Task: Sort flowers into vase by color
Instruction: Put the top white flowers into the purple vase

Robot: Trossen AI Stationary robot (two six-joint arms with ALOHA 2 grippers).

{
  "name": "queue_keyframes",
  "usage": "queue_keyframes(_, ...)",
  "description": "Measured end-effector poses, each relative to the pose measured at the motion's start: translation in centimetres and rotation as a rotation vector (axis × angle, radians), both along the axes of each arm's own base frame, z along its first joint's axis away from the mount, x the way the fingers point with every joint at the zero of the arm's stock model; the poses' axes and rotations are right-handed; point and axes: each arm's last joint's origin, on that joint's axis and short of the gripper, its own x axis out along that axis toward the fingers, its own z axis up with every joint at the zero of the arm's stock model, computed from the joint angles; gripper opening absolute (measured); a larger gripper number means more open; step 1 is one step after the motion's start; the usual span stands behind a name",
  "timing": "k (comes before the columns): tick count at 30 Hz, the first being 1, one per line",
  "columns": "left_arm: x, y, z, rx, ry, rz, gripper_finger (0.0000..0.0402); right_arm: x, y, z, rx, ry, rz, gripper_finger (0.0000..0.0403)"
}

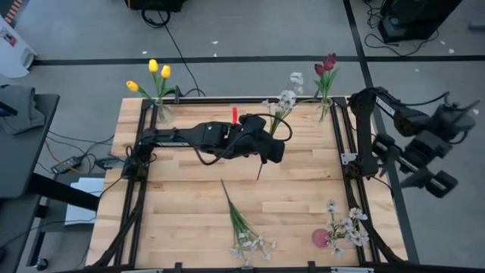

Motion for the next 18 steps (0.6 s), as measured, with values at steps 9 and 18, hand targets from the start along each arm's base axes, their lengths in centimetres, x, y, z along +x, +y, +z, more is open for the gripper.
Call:
queue_keyframes(9, 0.2, -0.5, 0.4, 0.027, -0.050, 0.019, 0.0012, 1.2, 1.8, -3.6, -0.012, 0.050, 0.185, 0.0197)
queue_keyframes(18, 0.8, -3.0, 1.9, 0.189, -0.141, -0.095, 0.0012, 4.5, 1.8, -7.5, -0.087, 0.136, 0.086, 0.0185)
